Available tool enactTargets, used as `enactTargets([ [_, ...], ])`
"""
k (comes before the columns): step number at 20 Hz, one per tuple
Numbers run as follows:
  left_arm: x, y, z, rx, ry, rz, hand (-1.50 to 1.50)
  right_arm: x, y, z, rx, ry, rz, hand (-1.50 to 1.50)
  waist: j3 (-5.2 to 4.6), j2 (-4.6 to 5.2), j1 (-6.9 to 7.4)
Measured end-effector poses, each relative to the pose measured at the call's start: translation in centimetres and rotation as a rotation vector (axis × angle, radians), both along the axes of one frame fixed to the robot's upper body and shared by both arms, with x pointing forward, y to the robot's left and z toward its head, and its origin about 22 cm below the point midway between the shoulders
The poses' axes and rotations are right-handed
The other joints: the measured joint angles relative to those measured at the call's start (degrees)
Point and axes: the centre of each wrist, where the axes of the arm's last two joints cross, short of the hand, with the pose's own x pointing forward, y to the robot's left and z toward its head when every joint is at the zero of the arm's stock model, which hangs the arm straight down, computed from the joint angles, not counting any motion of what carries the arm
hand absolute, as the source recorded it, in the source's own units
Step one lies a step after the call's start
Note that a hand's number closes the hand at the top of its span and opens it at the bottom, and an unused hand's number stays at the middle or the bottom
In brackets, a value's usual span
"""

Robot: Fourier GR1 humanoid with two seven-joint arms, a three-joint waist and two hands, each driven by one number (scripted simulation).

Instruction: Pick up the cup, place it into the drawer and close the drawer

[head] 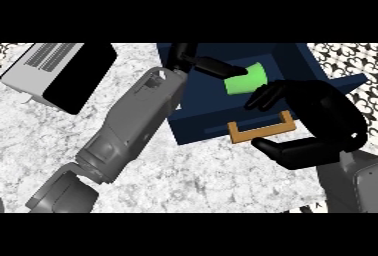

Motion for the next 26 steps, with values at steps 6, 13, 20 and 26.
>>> enactTargets([
  [6,0.1,-0.1,0.5,-0.113,-0.049,0.044,-1.5,-0.7,0.0,-0.6,-0.285,0.057,0.14,-1.5,-0.04,-0.89,2.41],
  [13,0.2,0.3,0.3,-0.171,-0.051,0.092,-1.5,-1.7,-0.9,-1.7,-0.601,0.034,0.029,-1.5,0.03,-1.7,6.74],
  [20,0.1,1.7,-1.0,-0.234,-0.05,0.089,-1.5,-0.8,0.3,-7.6,-0.79,0.08,-0.085,-1.5,0.03,-2.28,11.03],
  [26,-0.5,3.5,-3.3,-0.281,-0.052,0.083,-1.5,2.0,0.6,-13.5,-0.924,0.132,-0.088,1.5,0.07,-2.28,14.04],
])
